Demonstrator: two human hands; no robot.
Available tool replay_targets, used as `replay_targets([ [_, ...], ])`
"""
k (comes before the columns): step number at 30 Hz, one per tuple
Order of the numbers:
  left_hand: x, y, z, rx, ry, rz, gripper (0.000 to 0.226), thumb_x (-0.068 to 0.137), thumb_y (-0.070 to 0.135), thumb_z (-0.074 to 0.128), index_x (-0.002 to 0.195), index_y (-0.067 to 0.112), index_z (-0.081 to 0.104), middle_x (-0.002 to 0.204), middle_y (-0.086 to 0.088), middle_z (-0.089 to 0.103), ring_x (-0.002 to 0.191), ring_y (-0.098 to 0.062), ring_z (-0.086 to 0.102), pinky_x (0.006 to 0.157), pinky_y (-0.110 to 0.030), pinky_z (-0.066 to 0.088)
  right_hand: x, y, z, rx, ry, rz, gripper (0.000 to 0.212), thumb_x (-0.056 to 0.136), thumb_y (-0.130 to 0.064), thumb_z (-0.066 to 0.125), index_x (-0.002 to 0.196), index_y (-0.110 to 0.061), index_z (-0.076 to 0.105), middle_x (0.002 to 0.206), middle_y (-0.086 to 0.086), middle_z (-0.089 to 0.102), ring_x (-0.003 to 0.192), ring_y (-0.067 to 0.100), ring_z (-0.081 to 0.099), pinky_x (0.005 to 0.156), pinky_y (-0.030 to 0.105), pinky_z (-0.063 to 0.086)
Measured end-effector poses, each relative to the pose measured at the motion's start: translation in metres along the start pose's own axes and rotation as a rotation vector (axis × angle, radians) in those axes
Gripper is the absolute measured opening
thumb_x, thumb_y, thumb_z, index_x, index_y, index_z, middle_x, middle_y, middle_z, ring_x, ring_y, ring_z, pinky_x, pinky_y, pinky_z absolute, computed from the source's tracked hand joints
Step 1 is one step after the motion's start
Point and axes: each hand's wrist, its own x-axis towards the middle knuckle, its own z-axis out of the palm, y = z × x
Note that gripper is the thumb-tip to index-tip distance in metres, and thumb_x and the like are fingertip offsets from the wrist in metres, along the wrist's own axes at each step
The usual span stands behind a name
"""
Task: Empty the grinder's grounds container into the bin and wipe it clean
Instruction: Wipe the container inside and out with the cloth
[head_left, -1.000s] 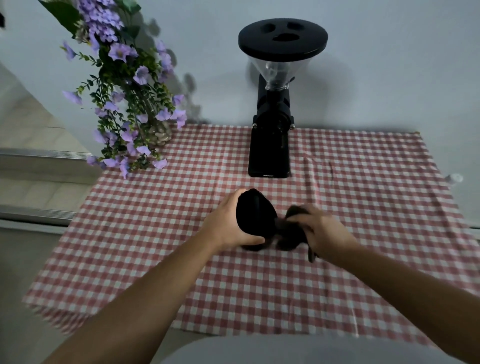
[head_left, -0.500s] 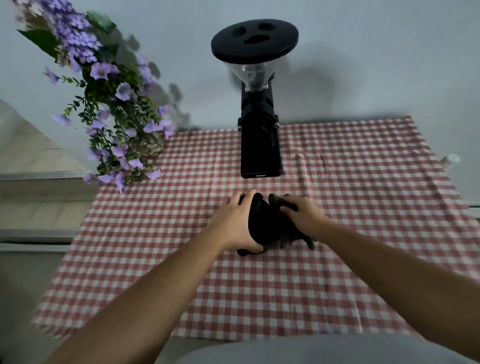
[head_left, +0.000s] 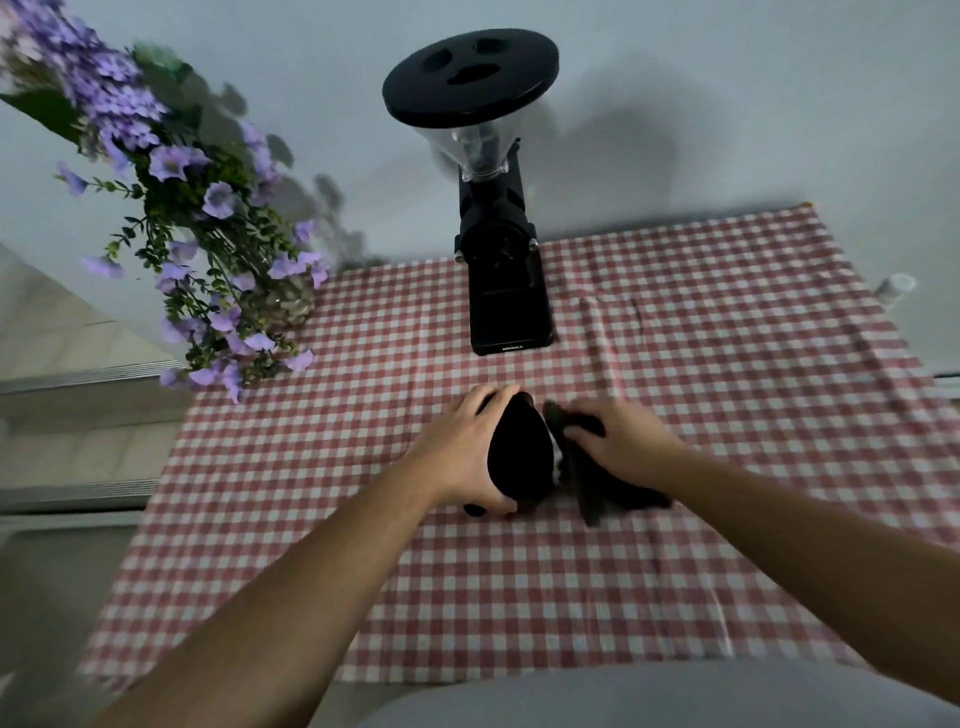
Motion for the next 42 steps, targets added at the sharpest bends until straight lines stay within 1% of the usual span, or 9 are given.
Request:
replay_targets([
  [4, 0.000, -0.002, -0.002, 0.028, -0.027, 0.015, 0.132, 0.055, 0.058, 0.080, 0.150, 0.037, -0.009, 0.158, 0.012, 0.003, 0.139, -0.021, 0.027, 0.089, -0.031, 0.046, 0.003, -0.016, 0.021, -0.071, 0.206, -0.022, 0.031, 0.096, -0.030, 0.043, 0.123, -0.022, 0.054, 0.108, 0.002, 0.060, 0.088, 0.018, 0.057, 0.076, 0.032, 0.048],
  [10, -0.004, -0.007, -0.008, 0.021, -0.037, 0.052, 0.133, 0.058, 0.055, 0.082, 0.152, 0.038, -0.011, 0.160, 0.014, -0.004, 0.136, -0.020, 0.032, 0.086, -0.031, 0.048, -0.014, 0.008, 0.020, -0.089, -0.156, 0.074, 0.027, 0.096, -0.026, 0.044, 0.119, -0.020, 0.058, 0.106, -0.002, 0.060, 0.085, 0.012, 0.059, 0.067, 0.021, 0.046],
  [13, -0.009, -0.004, -0.003, 0.004, 0.002, -0.019, 0.135, 0.055, 0.058, 0.083, 0.147, 0.044, -0.014, 0.158, 0.016, -0.001, 0.131, -0.022, 0.040, 0.081, -0.030, 0.049, 0.009, -0.005, 0.002, 0.154, 0.118, 0.072, 0.025, 0.095, -0.025, 0.048, 0.117, -0.017, 0.058, 0.093, -0.006, 0.059, 0.080, 0.010, 0.057, 0.061, 0.019, 0.041],
  [19, -0.007, -0.007, -0.002, -0.017, -0.011, -0.011, 0.131, 0.058, 0.051, 0.084, 0.149, 0.042, -0.009, 0.158, 0.009, 0.006, 0.125, -0.020, 0.044, 0.078, -0.025, 0.048, -0.020, -0.014, 0.056, 0.177, 0.111, 0.032, 0.047, 0.097, -0.024, 0.040, 0.143, -0.022, 0.030, 0.139, 0.005, 0.040, 0.116, 0.021, 0.049, 0.093, 0.027, 0.043],
  [24, -0.002, -0.013, -0.012, 0.043, -0.052, 0.131, 0.128, 0.059, 0.055, 0.083, 0.149, 0.044, -0.007, 0.158, 0.015, 0.003, 0.137, -0.018, 0.032, 0.095, -0.036, 0.049, 0.004, -0.006, 0.018, 0.449, -0.041, 0.188, 0.028, 0.095, -0.010, 0.042, 0.118, -0.017, 0.058, 0.094, -0.003, 0.062, 0.088, 0.016, 0.064, 0.068, 0.021, 0.053],
  [28, 0.001, -0.015, -0.014, 0.056, -0.052, 0.123, 0.132, 0.058, 0.053, 0.083, 0.151, 0.040, -0.009, 0.157, 0.022, -0.003, 0.144, -0.015, 0.017, 0.106, -0.038, 0.039, -0.008, -0.009, 0.025, 0.517, 0.083, 0.187, 0.030, 0.095, -0.012, 0.043, 0.121, -0.017, 0.057, 0.097, -0.006, 0.063, 0.089, 0.010, 0.062, 0.071, 0.022, 0.052],
  [33, 0.002, -0.015, -0.018, 0.089, -0.055, 0.155, 0.127, 0.063, 0.046, 0.084, 0.155, 0.032, -0.003, 0.160, 0.015, 0.000, 0.144, -0.015, 0.020, 0.100, -0.033, 0.045, -0.014, 0.000, 0.023, 0.067, -0.195, 0.169, 0.025, 0.092, -0.005, 0.044, 0.105, -0.013, 0.063, 0.098, 0.007, 0.063, 0.080, 0.018, 0.062, 0.058, 0.021, 0.048],
  [38, 0.008, -0.010, -0.029, 0.180, -0.117, 0.153, 0.127, 0.067, 0.032, 0.085, 0.153, 0.040, -0.007, 0.162, 0.013, -0.007, 0.138, -0.018, 0.032, 0.079, -0.022, 0.045, 0.012, -0.005, -0.009, 0.342, 0.088, 0.203, 0.025, 0.094, -0.008, 0.044, 0.110, -0.014, 0.062, 0.096, 0.004, 0.063, 0.083, 0.017, 0.060, 0.061, 0.021, 0.046],
  [42, 0.003, -0.006, -0.028, 0.276, -0.082, 0.023, 0.131, 0.063, 0.052, 0.084, 0.149, 0.046, -0.014, 0.162, 0.007, -0.012, 0.140, -0.026, 0.031, 0.093, -0.038, 0.049, -0.019, -0.001, 0.034, 0.295, -0.089, 0.179, 0.027, 0.095, -0.008, 0.042, 0.115, -0.013, 0.060, 0.095, 0.000, 0.062, 0.085, 0.018, 0.063, 0.059, 0.016, 0.044],
])
